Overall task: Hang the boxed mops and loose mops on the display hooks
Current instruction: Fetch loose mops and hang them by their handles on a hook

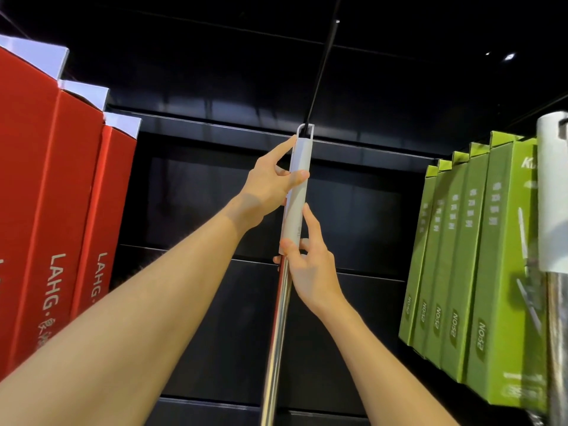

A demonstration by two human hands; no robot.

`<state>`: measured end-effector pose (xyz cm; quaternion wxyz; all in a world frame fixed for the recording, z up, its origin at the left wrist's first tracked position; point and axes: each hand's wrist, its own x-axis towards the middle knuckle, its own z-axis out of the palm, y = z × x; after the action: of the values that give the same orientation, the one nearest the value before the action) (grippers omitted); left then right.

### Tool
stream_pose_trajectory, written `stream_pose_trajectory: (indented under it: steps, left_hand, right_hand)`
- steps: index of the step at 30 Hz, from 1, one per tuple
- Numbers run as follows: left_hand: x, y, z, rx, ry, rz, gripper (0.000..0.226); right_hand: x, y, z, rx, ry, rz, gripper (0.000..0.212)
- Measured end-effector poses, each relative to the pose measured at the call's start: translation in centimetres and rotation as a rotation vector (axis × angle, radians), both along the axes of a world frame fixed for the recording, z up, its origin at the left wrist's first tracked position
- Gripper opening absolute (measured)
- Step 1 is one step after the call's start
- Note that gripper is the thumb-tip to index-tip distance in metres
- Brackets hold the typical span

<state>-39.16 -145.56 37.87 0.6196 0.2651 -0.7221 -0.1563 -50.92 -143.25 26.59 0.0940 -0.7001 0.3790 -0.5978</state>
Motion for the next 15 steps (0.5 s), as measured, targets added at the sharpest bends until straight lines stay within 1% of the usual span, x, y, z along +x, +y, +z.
stream_pose_trajectory:
  steps: [7, 15]
  left_hand:
    - [-0.3, -1.4, -0.2, 0.004, 0.007, 0.028, 0.076]
    - [-0.2, -1.4, -0.5, 0.005, 0.003, 0.045, 0.076]
  right_hand:
    - [-0.4, -1.4, 0.0, -0.014, 0.026, -0.01, 0.073]
    - [-0.6, -1.0, -0.1, 0.003, 0.054, -0.07, 0.07]
